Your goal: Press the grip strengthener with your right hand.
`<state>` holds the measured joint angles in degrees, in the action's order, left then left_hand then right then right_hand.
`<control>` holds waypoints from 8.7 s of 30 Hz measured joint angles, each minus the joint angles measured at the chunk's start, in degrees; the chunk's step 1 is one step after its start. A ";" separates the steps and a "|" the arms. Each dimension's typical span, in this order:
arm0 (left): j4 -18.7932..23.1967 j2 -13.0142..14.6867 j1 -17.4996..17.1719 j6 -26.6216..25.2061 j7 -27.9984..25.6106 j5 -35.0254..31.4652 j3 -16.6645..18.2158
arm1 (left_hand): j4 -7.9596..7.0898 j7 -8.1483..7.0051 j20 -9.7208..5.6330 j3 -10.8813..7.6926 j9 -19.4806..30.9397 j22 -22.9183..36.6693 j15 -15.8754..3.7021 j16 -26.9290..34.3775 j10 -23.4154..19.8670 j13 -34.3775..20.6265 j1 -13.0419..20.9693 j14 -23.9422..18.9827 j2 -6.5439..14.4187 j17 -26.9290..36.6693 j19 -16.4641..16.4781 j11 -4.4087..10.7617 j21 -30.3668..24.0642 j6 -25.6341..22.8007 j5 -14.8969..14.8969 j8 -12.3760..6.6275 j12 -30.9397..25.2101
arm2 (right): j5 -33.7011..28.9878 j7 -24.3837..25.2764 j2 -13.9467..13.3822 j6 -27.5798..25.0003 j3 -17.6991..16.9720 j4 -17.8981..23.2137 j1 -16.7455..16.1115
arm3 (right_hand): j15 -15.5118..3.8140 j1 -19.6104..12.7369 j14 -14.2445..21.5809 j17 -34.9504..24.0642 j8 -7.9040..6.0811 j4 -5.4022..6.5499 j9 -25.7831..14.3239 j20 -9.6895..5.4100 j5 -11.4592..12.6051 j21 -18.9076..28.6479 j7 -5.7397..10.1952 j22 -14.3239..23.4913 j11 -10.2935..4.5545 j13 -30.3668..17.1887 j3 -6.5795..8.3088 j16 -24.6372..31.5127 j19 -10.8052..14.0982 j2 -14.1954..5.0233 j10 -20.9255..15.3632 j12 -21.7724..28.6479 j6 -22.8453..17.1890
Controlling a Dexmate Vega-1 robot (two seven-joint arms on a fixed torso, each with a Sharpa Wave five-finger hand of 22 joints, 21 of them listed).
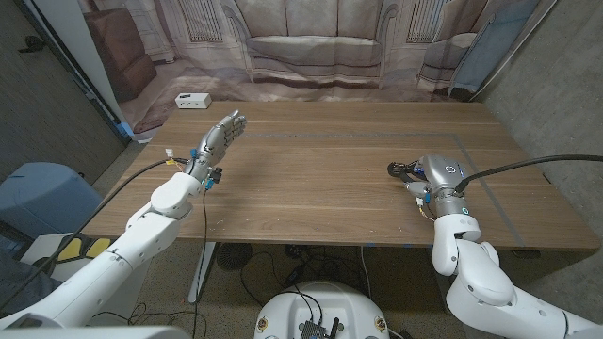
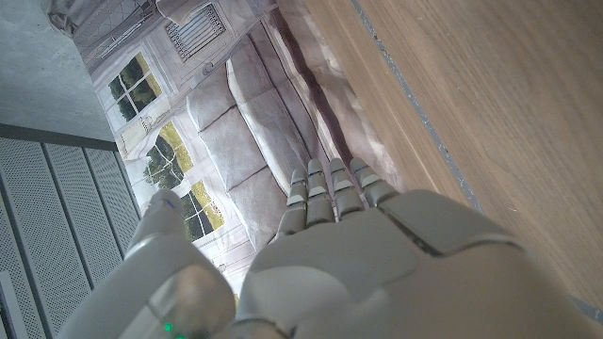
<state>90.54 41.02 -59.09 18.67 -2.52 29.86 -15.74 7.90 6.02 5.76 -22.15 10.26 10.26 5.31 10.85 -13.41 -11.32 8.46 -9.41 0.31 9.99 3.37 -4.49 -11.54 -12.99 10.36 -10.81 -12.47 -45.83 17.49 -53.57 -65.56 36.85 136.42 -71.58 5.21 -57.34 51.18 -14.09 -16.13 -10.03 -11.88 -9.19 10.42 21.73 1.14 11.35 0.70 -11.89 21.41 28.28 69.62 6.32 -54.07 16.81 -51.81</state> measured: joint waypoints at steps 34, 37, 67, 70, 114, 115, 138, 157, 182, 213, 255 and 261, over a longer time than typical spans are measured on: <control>-1.20 -0.20 1.39 -0.63 0.61 -0.05 -0.80 | 0.00 0.00 0.30 0.00 0.00 0.00 0.00 0.00 0.00 0.00 0.31 0.00 0.31 0.00 -0.30 0.00 0.00 0.00 0.00 0.00 -0.02 | 5.28 2.93 -0.74 -1.52 0.46 0.61 0.04 | -0.20 0.77 0.65 -3.05 0.47 1.80 -0.26 0.61 -0.17 0.91 0.10 0.25 -0.51 -0.20 -0.50 -1.96 -0.69 -0.77 -0.06 -0.72 -0.08; -1.06 -0.19 1.39 -0.64 0.58 -0.09 -0.81 | 0.00 0.00 0.29 0.00 0.00 0.00 0.00 0.00 0.00 0.00 0.31 0.00 0.31 0.00 -0.29 0.00 0.00 0.00 0.00 0.00 -0.02 | 5.93 3.36 -0.92 -1.67 0.32 0.82 -0.31 | -0.20 0.77 0.65 -3.06 0.47 1.80 -0.26 0.69 -0.21 0.92 0.09 0.25 -0.52 -0.20 -0.50 -2.01 -0.77 -0.77 -0.06 -0.73 -0.08; 0.68 0.19 0.56 -1.60 -0.73 -1.18 -1.08 | 0.00 0.00 0.29 0.00 0.00 0.00 0.00 0.00 0.00 0.00 0.30 0.00 0.30 0.00 -0.29 0.00 0.00 0.00 0.00 0.00 -0.06 | 13.32 5.72 -2.84 -2.96 2.07 0.58 -0.07 | -0.20 1.53 0.66 -4.18 0.69 2.02 -0.25 0.91 -0.03 1.80 0.09 0.24 -0.52 -0.24 -0.76 -2.79 -1.18 -1.53 -0.08 -1.36 -0.08; 0.69 0.14 0.73 -1.65 -0.73 -1.29 -1.21 | 0.00 0.01 0.29 0.00 0.00 0.00 0.00 0.00 0.00 0.00 0.30 0.00 0.30 0.00 -0.29 0.00 0.00 0.00 0.00 0.00 -0.06 | 13.64 5.83 -2.98 -3.04 2.30 0.54 0.17 | -0.20 1.53 0.66 -4.35 0.69 2.19 -0.25 0.91 -0.06 1.80 0.09 0.24 -0.52 -0.24 -0.90 -2.81 -1.18 -1.53 -0.08 -1.39 -0.08; 1.26 0.18 1.04 -2.23 -0.60 -1.61 -1.66 | 0.00 0.01 0.29 0.00 0.00 0.00 0.00 0.00 0.00 0.00 0.30 0.00 0.30 0.00 -0.28 0.00 0.00 0.00 0.00 0.00 -0.06 | 24.69 8.69 -4.00 -5.86 5.68 -1.69 2.82 | -4.78 3.03 3.44 -4.39 2.19 3.58 -0.30 1.83 -0.18 2.66 -0.44 -0.17 -0.32 -0.25 -3.63 -5.21 -2.51 -3.04 -0.24 -2.67 0.46; 1.28 0.19 1.01 -2.23 -0.60 -1.60 -1.66 | 0.00 0.00 0.29 0.00 0.00 0.00 0.00 0.00 0.00 0.00 0.30 0.00 0.30 0.00 -0.28 0.00 0.00 0.01 0.00 0.00 -0.06 | 24.85 8.72 -4.05 -6.00 5.95 -1.69 3.04 | -5.06 2.89 3.16 -4.34 2.20 3.81 -0.31 1.83 -0.19 2.66 -0.43 -0.17 -0.53 -0.26 -3.88 -5.23 -2.51 -3.21 -0.03 -2.67 0.46; 1.01 0.20 0.73 -1.81 -0.38 -1.31 -1.54 | 0.00 0.01 0.29 0.00 0.00 0.00 0.00 0.00 0.00 0.00 0.30 0.00 0.30 0.00 -0.28 0.00 0.00 0.01 0.00 0.00 -0.06 | 24.42 9.51 -5.16 -12.42 13.72 -0.68 8.78 | -9.77 5.50 0.29 -4.09 5.15 6.57 -0.09 5.35 -0.14 2.82 2.36 -0.69 -2.69 -0.50 -10.89 -11.00 -6.01 -6.62 10.64 -6.28 8.98; 0.93 0.20 0.20 -1.49 -0.31 -1.00 -1.30 | 0.00 0.01 0.29 0.00 0.00 0.00 0.00 0.00 0.00 0.00 0.68 0.00 0.68 0.00 -0.28 0.00 0.00 0.00 0.00 0.00 -0.06 | 13.94 3.59 -4.25 -14.18 14.00 -0.11 7.34 | -7.20 8.67 -4.79 -4.25 5.36 6.65 0.00 8.82 -0.01 0.25 5.42 -0.80 -2.38 -0.78 -11.91 -13.96 -10.73 -5.77 16.95 -6.28 13.09; 1.25 0.72 0.00 -1.16 0.13 -0.92 -1.01 | 0.18 0.00 0.29 -0.18 0.00 0.00 0.00 0.00 0.00 0.00 0.99 0.00 0.37 0.00 -0.28 0.00 0.00 0.00 -0.22 0.00 -0.06 | 3.02 1.43 -1.68 -13.38 8.97 2.50 1.54 | -6.26 14.22 -9.42 -3.73 4.24 7.99 -0.26 10.53 -0.01 -2.09 4.29 -0.97 -1.42 -1.03 -13.74 -15.80 -14.67 -5.87 19.71 -5.99 13.53; 0.58 0.85 1.23 -1.16 1.10 -1.36 -1.30 | 0.17 0.01 0.28 -0.17 0.00 0.00 0.00 0.00 0.00 0.00 1.29 0.00 0.68 0.00 -0.28 0.00 0.00 0.00 -0.22 0.00 0.29 | 21.99 15.76 4.07 9.95 -16.23 1.55 -12.70 | -3.47 16.85 -27.94 -3.35 5.77 7.25 0.17 8.86 0.17 -10.73 -0.66 -1.23 5.89 -0.70 -12.73 -17.42 -30.04 -10.81 29.02 -6.46 19.73; -0.56 -0.22 5.88 -4.12 0.45 -2.77 -3.20 | 0.17 0.01 0.29 -0.17 0.00 0.00 0.00 0.00 0.00 0.00 1.28 0.00 0.68 0.00 -0.28 0.00 0.00 0.00 -0.22 0.00 0.29 | 58.24 2.33 12.39 68.89 -27.33 -23.93 -5.22 | -0.60 24.17 -31.75 -2.13 5.31 8.61 0.69 9.90 -0.05 -10.88 -6.46 -1.48 8.25 0.17 -14.11 -16.97 -33.53 -10.06 31.97 -5.54 30.42; 0.29 0.12 5.57 -4.18 0.21 -3.08 -3.22 | 0.17 0.01 0.07 -0.17 0.00 0.00 0.00 0.00 0.00 0.00 1.29 0.00 0.68 0.00 -0.49 0.00 0.00 0.00 -0.22 0.00 0.29 | 61.00 -0.07 13.14 72.30 -26.72 -27.80 -2.82 | -0.42 25.41 -32.40 -2.13 5.09 8.97 0.69 10.12 -0.26 -10.88 -6.25 -1.48 8.54 0.18 -14.87 -16.97 -34.74 -9.60 32.27 -5.54 30.21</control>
<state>90.83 41.14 -53.52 14.49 -2.31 26.78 -18.96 8.06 6.03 5.83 -22.32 10.25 10.26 5.32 10.85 -13.41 -11.32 9.75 -9.42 0.98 9.99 2.87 -4.49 -11.54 -12.99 10.15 -10.81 -12.18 15.16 17.42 -40.44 6.74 10.13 108.62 -74.40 4.79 -31.92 18.78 -16.22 -11.04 -1.07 -11.19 0.92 10.15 10.86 -5.11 9.87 9.24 -11.71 6.53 11.31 34.88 -3.28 -21.80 11.27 -21.60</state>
